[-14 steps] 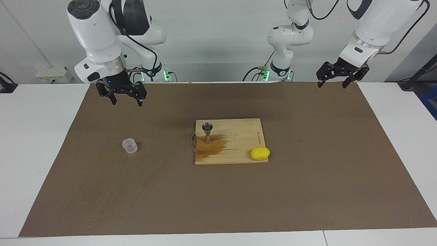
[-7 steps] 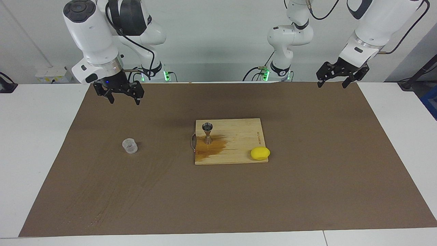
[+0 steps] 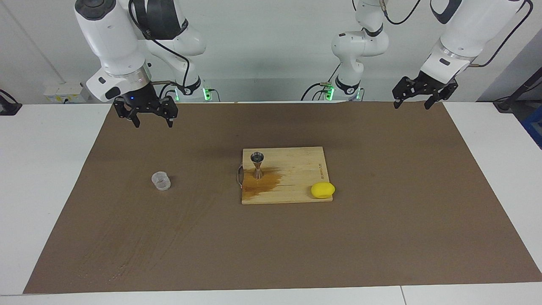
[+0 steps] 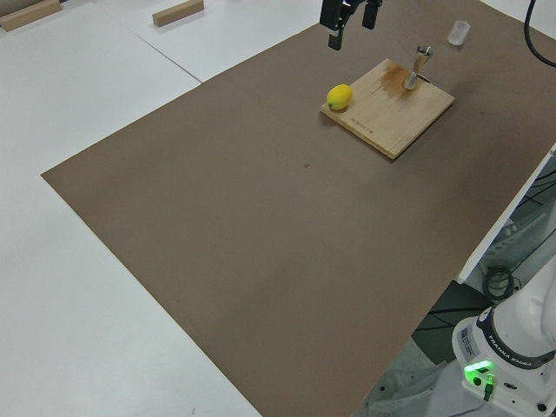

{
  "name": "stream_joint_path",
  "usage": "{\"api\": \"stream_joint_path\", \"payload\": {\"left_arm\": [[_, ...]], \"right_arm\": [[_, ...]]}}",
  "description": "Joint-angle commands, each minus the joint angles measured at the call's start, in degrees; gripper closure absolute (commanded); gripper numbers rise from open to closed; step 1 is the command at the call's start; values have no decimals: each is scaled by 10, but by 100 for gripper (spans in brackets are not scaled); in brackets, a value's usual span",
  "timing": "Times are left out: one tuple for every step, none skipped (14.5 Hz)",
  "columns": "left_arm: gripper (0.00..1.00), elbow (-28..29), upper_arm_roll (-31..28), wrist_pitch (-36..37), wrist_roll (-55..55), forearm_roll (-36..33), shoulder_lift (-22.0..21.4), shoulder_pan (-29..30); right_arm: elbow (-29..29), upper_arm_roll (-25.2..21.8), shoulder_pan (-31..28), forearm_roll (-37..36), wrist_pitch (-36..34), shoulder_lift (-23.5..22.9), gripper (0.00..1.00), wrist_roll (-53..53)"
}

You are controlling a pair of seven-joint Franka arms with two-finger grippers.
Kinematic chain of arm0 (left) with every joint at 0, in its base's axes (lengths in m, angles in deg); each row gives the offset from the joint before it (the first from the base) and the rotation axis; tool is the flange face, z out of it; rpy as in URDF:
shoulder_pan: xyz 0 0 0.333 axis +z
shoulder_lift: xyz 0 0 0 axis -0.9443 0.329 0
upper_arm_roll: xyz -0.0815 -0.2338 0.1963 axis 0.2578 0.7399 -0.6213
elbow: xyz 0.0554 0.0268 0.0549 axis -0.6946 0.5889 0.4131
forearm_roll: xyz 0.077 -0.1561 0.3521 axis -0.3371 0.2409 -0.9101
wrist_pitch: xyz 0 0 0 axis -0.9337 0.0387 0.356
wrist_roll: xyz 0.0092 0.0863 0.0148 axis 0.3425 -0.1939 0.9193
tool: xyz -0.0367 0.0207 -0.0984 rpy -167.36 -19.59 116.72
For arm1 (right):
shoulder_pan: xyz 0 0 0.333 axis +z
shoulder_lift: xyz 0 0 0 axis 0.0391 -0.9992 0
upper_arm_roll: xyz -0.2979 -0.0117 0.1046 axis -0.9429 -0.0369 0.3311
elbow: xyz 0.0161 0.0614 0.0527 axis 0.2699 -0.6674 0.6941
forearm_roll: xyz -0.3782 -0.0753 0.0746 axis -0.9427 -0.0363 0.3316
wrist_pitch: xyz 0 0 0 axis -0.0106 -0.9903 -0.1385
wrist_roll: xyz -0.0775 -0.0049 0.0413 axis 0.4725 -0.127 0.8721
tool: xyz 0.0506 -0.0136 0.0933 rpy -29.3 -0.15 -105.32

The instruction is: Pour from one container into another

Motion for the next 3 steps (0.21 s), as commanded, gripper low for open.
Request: {"api": "stream_joint_path", "payload": {"left_arm": [[0,15,0,3,-1,-8,-16,0],[0,15,0,3,-1,-8,-16,0],[0,15,0,3,-1,-8,-16,0]], "right_arm": [[6,3,-9,10,0,-2,1,-14],[5,3,-8,10,0,-1,0,-11],[4,3,-8,10,0,-1,0,-11]]}}
